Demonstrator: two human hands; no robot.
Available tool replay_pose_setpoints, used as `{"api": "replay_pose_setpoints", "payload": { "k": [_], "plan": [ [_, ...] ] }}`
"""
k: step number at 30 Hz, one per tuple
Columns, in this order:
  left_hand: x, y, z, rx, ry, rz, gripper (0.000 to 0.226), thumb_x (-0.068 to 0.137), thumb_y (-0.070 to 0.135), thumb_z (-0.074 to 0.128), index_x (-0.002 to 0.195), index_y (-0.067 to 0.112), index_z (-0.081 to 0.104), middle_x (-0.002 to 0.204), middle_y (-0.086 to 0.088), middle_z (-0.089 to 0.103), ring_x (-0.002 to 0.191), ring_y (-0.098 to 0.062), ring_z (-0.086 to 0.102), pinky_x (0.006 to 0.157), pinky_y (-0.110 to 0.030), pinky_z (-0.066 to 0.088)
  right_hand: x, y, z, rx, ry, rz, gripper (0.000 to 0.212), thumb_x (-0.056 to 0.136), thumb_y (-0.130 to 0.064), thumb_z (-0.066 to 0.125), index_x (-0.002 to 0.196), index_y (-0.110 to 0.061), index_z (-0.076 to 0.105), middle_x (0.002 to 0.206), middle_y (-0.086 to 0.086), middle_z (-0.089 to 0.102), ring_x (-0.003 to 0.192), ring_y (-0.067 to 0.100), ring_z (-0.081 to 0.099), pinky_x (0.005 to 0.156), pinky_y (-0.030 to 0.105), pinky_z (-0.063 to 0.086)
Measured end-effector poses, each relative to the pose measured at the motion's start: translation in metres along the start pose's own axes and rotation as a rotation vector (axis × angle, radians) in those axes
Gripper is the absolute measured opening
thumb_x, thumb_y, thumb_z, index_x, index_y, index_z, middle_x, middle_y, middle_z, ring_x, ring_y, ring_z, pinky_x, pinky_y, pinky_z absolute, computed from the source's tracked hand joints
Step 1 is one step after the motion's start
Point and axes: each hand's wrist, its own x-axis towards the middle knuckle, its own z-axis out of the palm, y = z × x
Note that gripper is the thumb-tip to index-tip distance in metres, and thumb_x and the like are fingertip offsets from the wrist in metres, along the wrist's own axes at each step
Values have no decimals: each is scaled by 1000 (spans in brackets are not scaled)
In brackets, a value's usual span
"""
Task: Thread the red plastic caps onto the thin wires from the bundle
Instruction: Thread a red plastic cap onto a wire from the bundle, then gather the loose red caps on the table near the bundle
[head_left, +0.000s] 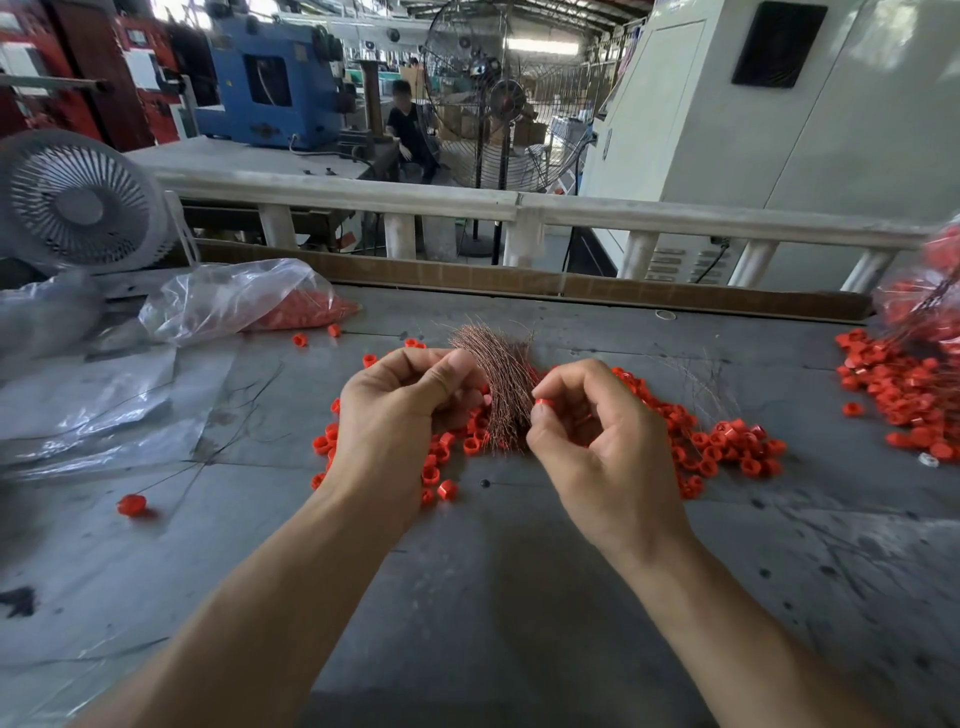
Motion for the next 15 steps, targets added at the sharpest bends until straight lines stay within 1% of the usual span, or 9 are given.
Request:
{"api": "replay_pose_setpoints", "payload": {
  "k": [3,6,9,12,15],
  "plan": [
    [0,1,-2,-23,12,3,10,81,22,76,75,15,75,81,-9,74,70,-13,68,63,-22,55,1,1,-1,9,16,37,12,82,-12,63,91,-19,67,77,-4,63,68,13,58,64,16,46],
    [1,2,-1,-55,32,18,10,85,19,74,80,12,70,81,-6,73,68,-12,66,62,-21,54,0,1,-1,43,-11,83,12,82,-13,61,88,-20,69,73,-4,64,64,10,56,62,20,46],
    [0,2,1,-124,67,39,10,81,18,74,74,14,67,77,-5,72,65,-10,62,59,-21,52,-2,0,-1,93,-110,123,10,83,-15,62,84,-22,69,63,-10,59,58,3,50,55,19,42],
    [-1,2,1,-189,88,41,13,77,19,74,65,21,70,75,-4,71,64,-10,61,59,-21,51,-5,-2,2,95,-214,129,8,84,-18,63,85,-24,67,63,-12,58,58,2,50,54,20,42],
    [1,2,-2,-146,97,49,12,79,23,76,67,22,74,78,-4,73,65,-9,61,60,-21,51,-4,-1,2,65,-202,101,7,86,-19,66,88,-25,68,68,-14,62,60,2,55,57,17,44]
  ]
}}
